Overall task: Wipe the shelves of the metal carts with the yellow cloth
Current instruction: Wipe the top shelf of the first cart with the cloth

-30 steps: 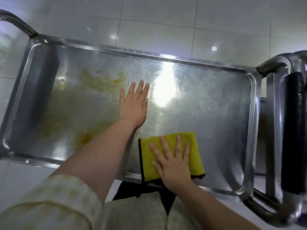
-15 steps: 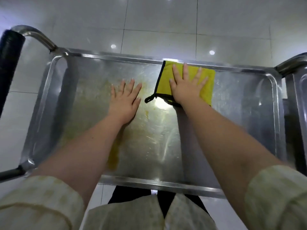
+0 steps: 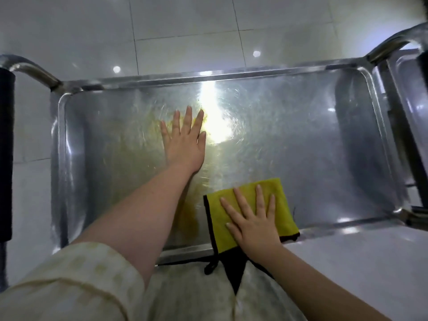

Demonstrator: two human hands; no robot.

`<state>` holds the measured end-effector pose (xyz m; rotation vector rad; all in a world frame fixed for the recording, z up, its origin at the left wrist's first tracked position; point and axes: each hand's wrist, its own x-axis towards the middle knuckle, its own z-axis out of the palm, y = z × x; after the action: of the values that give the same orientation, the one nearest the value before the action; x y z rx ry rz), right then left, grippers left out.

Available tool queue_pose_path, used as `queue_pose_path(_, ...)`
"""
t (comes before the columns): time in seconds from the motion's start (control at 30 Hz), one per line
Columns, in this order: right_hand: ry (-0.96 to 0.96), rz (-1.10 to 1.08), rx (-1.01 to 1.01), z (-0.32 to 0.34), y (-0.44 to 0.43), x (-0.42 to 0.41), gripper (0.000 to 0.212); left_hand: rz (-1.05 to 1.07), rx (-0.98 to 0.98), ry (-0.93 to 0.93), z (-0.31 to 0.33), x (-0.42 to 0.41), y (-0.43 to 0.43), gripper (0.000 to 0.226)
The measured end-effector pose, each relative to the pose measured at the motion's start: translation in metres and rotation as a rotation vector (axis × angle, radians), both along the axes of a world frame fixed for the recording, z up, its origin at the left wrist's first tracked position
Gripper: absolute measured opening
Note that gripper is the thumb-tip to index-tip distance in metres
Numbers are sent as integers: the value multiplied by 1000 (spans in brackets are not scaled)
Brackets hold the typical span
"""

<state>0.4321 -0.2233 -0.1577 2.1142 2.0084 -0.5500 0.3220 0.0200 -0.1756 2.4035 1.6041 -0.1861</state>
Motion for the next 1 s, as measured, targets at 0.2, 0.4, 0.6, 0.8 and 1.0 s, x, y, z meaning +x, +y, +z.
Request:
queue_pose_path(0.2, -12, -130, 77, -8, 116, 37, 56, -9, 21, -52, -3, -3, 3, 54)
queue_pose_path(0.4, -45, -321, 58, -5, 285, 78, 55, -2, 42, -68, -7, -2, 2, 54)
queue_pose_path(0.6, -62, -216, 99, -13, 225, 57, 56, 3, 47, -66, -11, -5, 0, 54)
queue_pose_path(0.8, -3, 16, 100, -6, 40, 9, 56, 5, 34, -25, -7, -3, -1, 54)
queue_pose_path(1.0, -35, 81, 54, 1, 13, 4, 59, -16, -28, -41, 3, -4, 3, 54)
